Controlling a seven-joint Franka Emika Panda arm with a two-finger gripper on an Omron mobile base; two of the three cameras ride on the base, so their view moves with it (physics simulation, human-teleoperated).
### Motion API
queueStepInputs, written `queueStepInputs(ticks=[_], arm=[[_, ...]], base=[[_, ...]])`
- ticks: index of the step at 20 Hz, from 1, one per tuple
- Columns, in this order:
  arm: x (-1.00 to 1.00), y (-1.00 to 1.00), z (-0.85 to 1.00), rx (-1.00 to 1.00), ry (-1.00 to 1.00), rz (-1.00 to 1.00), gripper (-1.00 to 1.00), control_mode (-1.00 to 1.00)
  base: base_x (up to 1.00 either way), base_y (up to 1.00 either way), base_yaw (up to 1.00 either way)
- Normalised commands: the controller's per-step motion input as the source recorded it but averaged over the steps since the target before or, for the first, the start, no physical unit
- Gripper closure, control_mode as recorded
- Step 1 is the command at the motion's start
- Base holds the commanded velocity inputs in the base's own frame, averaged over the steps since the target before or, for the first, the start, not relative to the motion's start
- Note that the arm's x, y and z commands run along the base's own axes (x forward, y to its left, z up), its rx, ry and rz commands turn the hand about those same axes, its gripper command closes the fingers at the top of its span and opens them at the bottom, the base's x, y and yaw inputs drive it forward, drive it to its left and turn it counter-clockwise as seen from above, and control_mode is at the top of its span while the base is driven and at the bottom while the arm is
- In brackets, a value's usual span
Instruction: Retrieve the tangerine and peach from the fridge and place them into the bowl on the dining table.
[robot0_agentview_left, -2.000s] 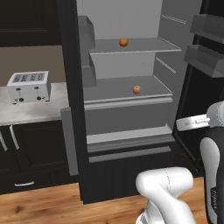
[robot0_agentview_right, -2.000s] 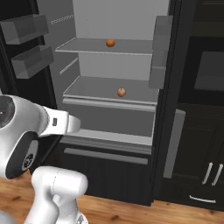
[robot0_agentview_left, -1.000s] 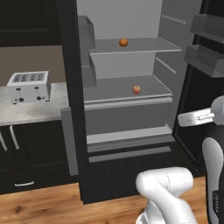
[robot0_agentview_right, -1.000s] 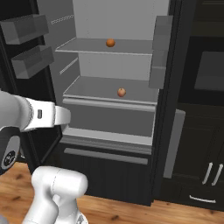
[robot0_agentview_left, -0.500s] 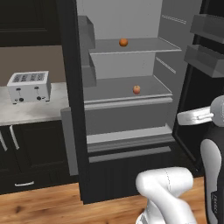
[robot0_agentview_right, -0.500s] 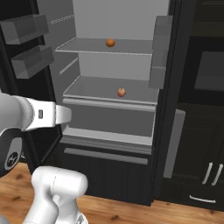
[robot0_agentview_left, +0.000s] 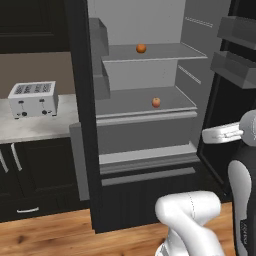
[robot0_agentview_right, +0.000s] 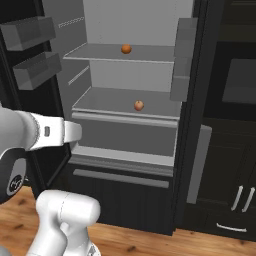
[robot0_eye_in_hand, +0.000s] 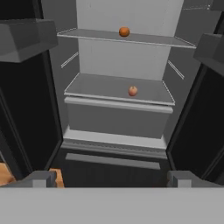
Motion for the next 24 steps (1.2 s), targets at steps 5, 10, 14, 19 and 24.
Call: queueStepInputs(ticks=[5,10,14,19,24], arm=[[0.00,0.00,0.00,0.00,0.00,0.00,-1.00,1.00],[0.00,0.00,0.00,0.00,0.00,0.00,-1.00,1.00],[0.00,0.00,0.00,0.00,0.00,0.00,-1.00,1.00],[0.00,0.00,0.00,0.00,0.00,0.00,-1.00,1.00],[0.00,0.00,0.00,0.00,0.00,0.00,-1.00,1.00]], base=[[0.35,0.00,0.00],[0.63,0.00,0.00],[0.82,0.00,0.00],[0.85,0.00,0.00],[0.80,0.00,0.00]])
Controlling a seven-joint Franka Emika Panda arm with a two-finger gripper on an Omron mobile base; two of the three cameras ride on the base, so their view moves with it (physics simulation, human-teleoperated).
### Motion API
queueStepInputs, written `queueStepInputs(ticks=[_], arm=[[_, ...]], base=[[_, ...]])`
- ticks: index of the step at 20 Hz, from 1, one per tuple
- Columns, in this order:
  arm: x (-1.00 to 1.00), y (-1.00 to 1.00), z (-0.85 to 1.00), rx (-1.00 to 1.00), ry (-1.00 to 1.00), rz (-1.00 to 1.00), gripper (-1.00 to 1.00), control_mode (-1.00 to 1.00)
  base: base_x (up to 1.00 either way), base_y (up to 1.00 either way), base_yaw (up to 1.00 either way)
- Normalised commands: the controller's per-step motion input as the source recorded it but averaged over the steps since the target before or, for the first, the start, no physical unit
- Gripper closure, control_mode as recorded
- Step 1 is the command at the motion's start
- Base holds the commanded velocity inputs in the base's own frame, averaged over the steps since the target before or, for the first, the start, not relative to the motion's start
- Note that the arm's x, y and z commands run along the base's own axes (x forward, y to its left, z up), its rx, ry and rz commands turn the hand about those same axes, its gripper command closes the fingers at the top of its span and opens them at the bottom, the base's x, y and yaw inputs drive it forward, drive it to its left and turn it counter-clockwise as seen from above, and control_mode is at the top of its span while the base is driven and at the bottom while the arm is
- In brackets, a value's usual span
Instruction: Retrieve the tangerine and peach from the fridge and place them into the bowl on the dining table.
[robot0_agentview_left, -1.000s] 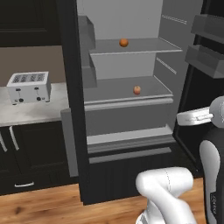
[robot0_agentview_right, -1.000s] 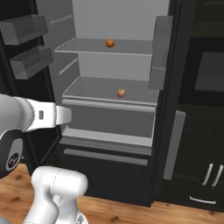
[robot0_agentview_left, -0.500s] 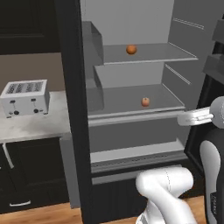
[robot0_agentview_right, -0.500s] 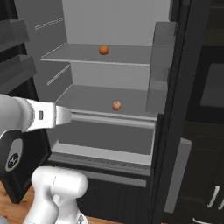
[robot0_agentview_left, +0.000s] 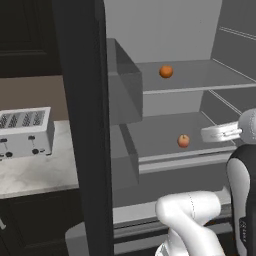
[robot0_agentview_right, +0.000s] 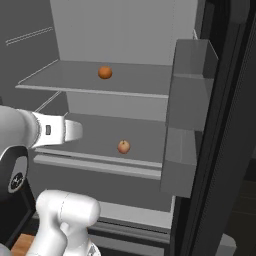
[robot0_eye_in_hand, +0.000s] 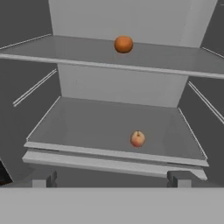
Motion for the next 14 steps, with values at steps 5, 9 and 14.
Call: queueStepInputs(ticks=[5,9,14], arm=[[0.00,0.00,0.00,0.00,0.00,0.00,-1.00,1.00],[0.61,0.00,0.00,0.00,0.03,0.00,-1.00,-1.00],[0.20,-0.05,0.07,0.02,0.06,0.00,-1.00,-1.00]], base=[[0.75,0.00,0.00],[0.00,0.00,0.00],[0.00,0.00,0.00]])
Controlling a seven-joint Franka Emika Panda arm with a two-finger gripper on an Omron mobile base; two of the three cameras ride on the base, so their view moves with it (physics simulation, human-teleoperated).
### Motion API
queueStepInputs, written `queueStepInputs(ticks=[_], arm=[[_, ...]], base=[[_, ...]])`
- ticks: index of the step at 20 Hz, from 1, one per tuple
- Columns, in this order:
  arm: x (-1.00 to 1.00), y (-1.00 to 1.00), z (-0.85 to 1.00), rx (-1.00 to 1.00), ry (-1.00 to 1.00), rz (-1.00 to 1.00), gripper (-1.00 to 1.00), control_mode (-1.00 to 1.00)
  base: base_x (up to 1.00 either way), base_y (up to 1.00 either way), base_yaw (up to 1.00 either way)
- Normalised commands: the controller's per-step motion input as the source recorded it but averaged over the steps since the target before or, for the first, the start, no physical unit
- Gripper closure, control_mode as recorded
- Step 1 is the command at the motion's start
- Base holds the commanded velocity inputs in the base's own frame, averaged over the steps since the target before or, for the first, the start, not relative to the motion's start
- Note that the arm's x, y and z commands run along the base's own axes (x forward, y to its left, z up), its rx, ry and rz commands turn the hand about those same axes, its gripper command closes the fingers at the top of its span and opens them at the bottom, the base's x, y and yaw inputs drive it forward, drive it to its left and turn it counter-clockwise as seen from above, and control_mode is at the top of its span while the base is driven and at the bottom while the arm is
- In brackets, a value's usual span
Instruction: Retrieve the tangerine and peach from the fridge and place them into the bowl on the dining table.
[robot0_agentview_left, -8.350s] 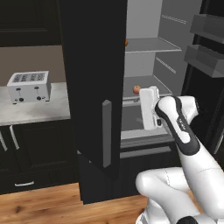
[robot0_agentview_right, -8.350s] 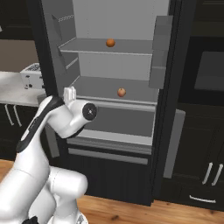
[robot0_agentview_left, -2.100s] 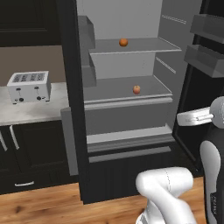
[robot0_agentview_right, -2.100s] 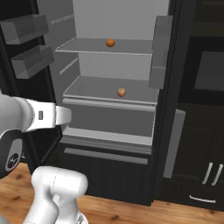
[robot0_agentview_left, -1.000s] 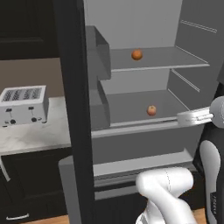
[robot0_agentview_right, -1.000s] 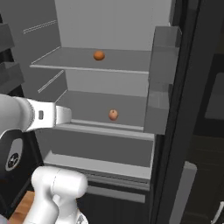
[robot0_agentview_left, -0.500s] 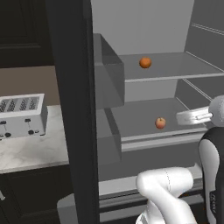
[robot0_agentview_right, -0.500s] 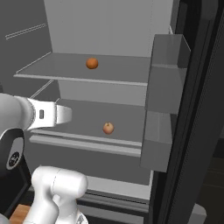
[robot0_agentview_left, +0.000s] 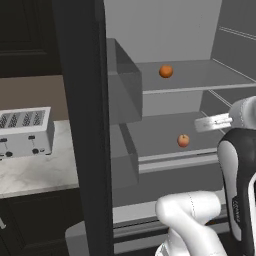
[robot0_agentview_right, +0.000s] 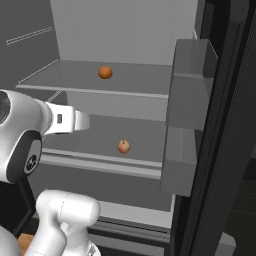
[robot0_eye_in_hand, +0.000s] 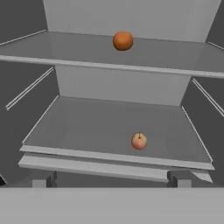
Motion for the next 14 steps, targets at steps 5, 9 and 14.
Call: queueStepInputs(ticks=[5,9,14], arm=[[0.00,-0.01,0.35,0.00,0.02,0.00,-1.00,-1.00],[0.14,0.00,0.32,0.00,0.00,0.00,-1.00,-1.00],[0.49,0.00,0.14,0.07,0.00,0.00,-1.00,-1.00]], base=[[0.00,0.00,0.00],[0.00,0.00,0.00],[0.00,0.00,0.00]])
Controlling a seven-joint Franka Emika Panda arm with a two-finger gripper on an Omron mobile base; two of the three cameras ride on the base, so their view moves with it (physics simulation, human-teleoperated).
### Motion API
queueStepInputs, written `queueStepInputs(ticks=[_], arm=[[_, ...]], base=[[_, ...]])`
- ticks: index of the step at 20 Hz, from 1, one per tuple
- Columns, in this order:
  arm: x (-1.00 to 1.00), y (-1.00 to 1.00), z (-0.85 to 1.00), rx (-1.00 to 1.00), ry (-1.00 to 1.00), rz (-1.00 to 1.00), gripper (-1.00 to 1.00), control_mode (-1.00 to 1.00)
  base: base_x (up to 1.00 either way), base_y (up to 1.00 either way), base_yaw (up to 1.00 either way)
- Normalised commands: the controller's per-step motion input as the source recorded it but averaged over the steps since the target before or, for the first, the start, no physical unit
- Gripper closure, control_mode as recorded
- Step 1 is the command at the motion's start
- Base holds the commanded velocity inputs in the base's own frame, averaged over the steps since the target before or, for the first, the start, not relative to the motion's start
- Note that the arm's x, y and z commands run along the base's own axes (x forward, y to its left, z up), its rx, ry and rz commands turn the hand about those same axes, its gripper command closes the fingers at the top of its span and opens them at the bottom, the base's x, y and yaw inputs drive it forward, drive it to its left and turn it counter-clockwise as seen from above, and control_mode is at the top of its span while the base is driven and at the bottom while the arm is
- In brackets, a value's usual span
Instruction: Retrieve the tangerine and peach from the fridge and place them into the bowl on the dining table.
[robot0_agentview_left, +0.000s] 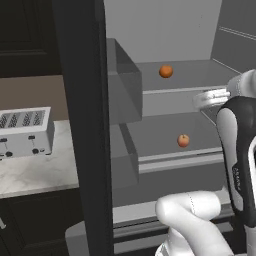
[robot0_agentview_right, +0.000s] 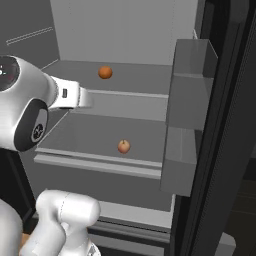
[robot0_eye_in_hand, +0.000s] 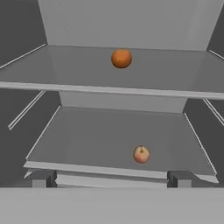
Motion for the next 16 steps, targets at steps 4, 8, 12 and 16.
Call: queueStepInputs(ticks=[4,8,12,16], arm=[[0.67,0.00,0.01,0.09,0.00,0.00,-1.00,-1.00],[0.74,0.00,0.00,0.08,0.00,0.00,-1.00,-1.00],[0.69,0.00,0.00,0.03,0.00,-0.01,-1.00,-1.00],[0.56,0.00,0.00,0.00,0.04,-0.05,-1.00,-1.00]], base=[[0.00,0.00,0.00],[0.00,0.00,0.00],[0.00,0.00,0.00],[0.00,0.00,0.00]])
